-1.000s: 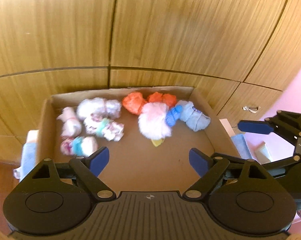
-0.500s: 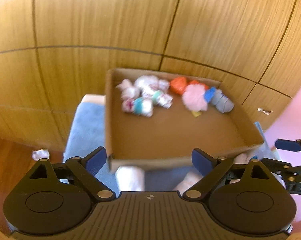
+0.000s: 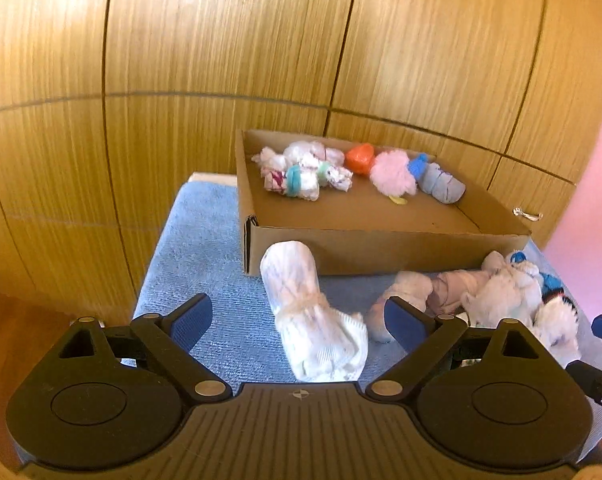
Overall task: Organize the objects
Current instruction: 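Grasp a white wrapped bundle with the left tool while the right grasps a clear purple-banded bundle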
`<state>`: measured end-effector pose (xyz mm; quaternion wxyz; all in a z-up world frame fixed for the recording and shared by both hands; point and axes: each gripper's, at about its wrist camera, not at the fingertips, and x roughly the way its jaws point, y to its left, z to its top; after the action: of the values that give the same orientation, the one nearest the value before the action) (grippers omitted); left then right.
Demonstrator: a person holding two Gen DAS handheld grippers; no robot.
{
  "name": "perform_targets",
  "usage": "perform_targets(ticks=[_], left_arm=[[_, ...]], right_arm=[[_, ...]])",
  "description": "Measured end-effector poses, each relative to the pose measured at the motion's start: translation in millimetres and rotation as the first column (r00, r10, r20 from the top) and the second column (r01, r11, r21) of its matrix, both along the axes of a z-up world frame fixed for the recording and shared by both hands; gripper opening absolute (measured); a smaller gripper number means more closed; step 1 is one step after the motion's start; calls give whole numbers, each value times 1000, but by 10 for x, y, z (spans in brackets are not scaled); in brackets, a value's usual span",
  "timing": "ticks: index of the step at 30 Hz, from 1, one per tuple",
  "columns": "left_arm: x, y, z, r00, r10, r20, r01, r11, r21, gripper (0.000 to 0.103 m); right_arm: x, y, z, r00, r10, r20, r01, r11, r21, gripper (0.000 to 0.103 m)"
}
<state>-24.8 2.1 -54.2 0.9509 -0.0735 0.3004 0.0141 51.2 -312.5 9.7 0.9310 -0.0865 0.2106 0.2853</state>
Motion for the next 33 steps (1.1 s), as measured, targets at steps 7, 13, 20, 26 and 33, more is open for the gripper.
perform_targets(ticks=[7, 13, 20, 26, 33], left_arm=[[59, -32, -88, 1000, -6, -1, 6, 999, 36, 95], [193, -26, -145, 1000, -19, -23, 20, 1000, 24, 86], [264, -69, -190, 997, -68, -42, 68, 998, 11, 63], [196, -105, -189, 995, -90, -47, 91, 995, 27, 50], [93, -130, -100, 993, -110, -38, 111, 993, 26, 46]], right_arm=[[168, 79, -115, 998, -60, -22, 60, 998, -4, 58], [168, 154, -223, 997, -72, -10, 72, 996, -45, 47], [135, 139, -245, 998, -62, 2, 62, 996, -71, 34], [40, 31, -199, 998, -61, -5, 60, 997, -43, 33], [-46, -85, -60, 999, -53, -6, 53, 999, 1, 33]])
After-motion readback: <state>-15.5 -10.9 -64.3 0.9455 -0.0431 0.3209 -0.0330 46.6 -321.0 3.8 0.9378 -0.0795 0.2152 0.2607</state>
